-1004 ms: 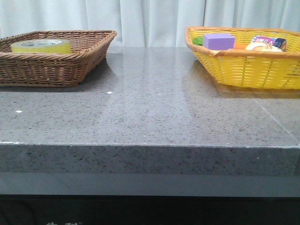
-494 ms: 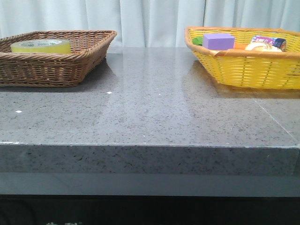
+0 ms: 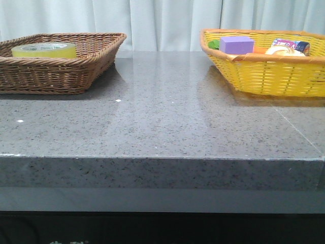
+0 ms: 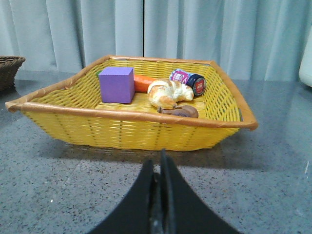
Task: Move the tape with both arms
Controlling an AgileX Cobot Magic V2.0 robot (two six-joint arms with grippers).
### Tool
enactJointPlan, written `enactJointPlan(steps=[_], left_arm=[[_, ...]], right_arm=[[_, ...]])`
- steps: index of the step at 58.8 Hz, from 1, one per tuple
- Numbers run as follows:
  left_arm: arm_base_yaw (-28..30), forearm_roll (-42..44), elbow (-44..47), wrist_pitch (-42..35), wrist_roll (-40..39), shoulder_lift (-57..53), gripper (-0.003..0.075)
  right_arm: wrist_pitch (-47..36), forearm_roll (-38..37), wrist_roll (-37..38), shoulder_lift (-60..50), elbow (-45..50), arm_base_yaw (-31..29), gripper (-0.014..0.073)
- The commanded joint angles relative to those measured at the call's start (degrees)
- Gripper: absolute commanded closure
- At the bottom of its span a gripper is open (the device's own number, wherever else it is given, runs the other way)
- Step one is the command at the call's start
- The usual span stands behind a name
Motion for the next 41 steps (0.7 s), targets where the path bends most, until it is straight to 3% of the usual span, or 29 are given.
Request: enactJointPlan(steps=[1, 10, 23, 41], left_arm=[[0.1, -0.4, 2.1, -4.6, 0.0, -1.0, 0.0740], [0.1, -0.4, 2.1, -4.6, 0.0, -1.0, 0.0740], [0.1, -0.4, 2.1, -4.6, 0.0, -1.0, 0.0740], [0.1, -0.4, 2.1, -4.6, 0.0, -1.0, 0.0740]], right_arm=[[-5.2, -0.2, -0.5, -1.5, -1.4, -0.2, 0.0662], [-5.2, 0.2, -0.4, -1.5, -1.4, -0.2, 0.0662], [-7.8, -4.1, 9.5, -1.6, -1.4, -0.3, 0.0662], [-6.2, -4.8, 9.6, -1.6, -1.4, -2.6, 0.0662]])
